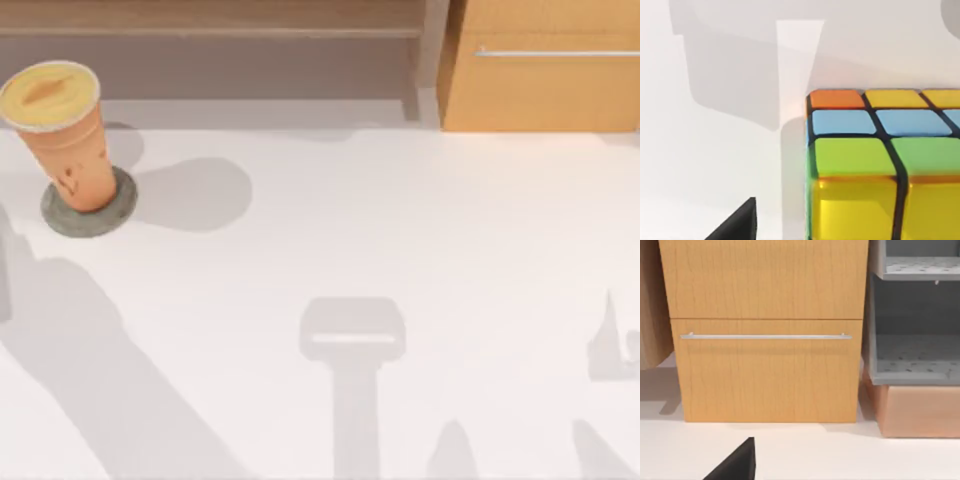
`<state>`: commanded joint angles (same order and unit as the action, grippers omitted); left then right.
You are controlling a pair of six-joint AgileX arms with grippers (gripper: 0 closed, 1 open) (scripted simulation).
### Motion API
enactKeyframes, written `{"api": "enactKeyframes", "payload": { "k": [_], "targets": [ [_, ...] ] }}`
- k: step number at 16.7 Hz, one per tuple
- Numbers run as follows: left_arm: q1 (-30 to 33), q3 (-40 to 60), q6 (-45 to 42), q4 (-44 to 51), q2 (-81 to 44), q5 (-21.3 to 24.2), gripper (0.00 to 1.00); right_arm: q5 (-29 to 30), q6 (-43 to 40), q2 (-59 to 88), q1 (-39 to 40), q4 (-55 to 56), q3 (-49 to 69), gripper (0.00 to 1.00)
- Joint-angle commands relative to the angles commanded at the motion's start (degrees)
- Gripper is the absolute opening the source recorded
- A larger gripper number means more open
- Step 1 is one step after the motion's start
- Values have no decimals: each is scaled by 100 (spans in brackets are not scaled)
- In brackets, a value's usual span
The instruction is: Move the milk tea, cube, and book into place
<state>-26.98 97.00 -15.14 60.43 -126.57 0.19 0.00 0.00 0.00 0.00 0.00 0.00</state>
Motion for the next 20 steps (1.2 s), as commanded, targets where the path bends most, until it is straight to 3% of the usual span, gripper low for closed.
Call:
{"api": "enactKeyframes", "payload": {
  "k": [12, 20],
  "targets": [
    [0, 0, 0, 0, 0, 0, 2, 0, 0, 0, 0, 0, 0, 100],
    [0, 0, 0, 0, 0, 0, 0, 0, 0, 0, 0, 0, 0, 100]
  ]
}}
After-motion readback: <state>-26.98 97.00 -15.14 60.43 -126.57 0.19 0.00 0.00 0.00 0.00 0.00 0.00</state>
